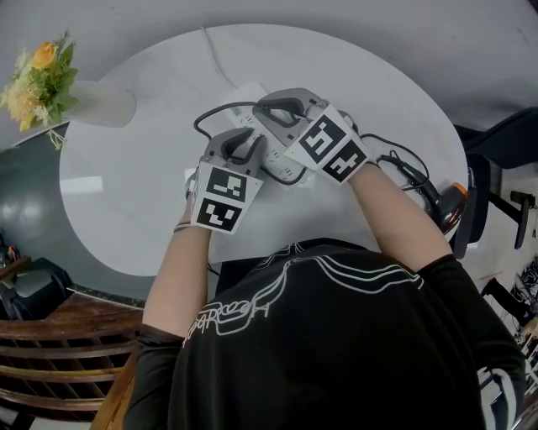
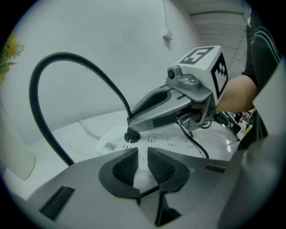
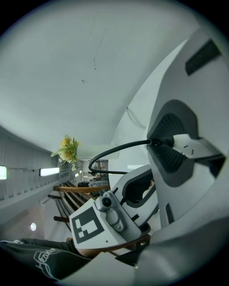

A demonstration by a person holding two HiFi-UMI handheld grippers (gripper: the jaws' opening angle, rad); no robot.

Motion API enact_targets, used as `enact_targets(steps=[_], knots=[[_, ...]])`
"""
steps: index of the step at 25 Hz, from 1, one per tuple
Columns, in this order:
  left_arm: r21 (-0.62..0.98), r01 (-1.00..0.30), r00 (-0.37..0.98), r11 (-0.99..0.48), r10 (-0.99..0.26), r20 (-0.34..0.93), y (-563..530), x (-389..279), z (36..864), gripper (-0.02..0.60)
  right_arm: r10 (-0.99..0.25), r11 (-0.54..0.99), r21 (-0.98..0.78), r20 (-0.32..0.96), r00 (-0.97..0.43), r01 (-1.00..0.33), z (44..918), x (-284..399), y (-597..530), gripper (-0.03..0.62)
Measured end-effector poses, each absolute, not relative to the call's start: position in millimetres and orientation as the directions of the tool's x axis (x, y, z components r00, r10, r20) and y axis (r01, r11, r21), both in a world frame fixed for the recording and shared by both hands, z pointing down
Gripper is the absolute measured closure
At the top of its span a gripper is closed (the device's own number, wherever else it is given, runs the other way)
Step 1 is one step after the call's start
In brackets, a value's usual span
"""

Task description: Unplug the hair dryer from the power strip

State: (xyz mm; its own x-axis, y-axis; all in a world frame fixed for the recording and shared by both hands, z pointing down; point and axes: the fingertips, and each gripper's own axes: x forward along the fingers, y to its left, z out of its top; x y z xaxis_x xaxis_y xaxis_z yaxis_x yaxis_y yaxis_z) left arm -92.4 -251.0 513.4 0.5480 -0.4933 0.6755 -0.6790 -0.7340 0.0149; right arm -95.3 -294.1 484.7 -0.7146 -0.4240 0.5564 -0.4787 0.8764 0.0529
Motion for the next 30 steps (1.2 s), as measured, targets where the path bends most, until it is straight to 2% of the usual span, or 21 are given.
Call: enact_targets(steps=[5, 13, 24, 30], knots=[[0.023, -0.680, 0.545, -0.733, -0.483, 0.685, -251.4, -92.5, 513.6, 0.518, -0.425, 0.861, -0.010, 0.537, -0.729, -0.509, 483.7, -90.9, -296.3, 0.566], [0.023, -0.672, 0.545, -0.740, -0.473, 0.693, -252.3, -91.4, 513.9, 0.518, -0.471, 0.856, 0.114, 0.573, -0.671, -0.504, 482.0, -97.2, -295.0, 0.566], [0.033, -0.678, 0.537, -0.734, -0.465, 0.704, -253.7, -87.6, 514.6, 0.518, -0.442, 0.846, -0.014, 0.539, -0.717, -0.533, 483.8, -82.6, -297.9, 0.566], [0.031, -0.675, 0.539, -0.737, -0.465, 0.703, -256.6, -86.5, 514.4, 0.520, -0.478, 0.839, 0.076, 0.574, -0.665, -0.538, 482.0, -91.5, -297.4, 0.566]])
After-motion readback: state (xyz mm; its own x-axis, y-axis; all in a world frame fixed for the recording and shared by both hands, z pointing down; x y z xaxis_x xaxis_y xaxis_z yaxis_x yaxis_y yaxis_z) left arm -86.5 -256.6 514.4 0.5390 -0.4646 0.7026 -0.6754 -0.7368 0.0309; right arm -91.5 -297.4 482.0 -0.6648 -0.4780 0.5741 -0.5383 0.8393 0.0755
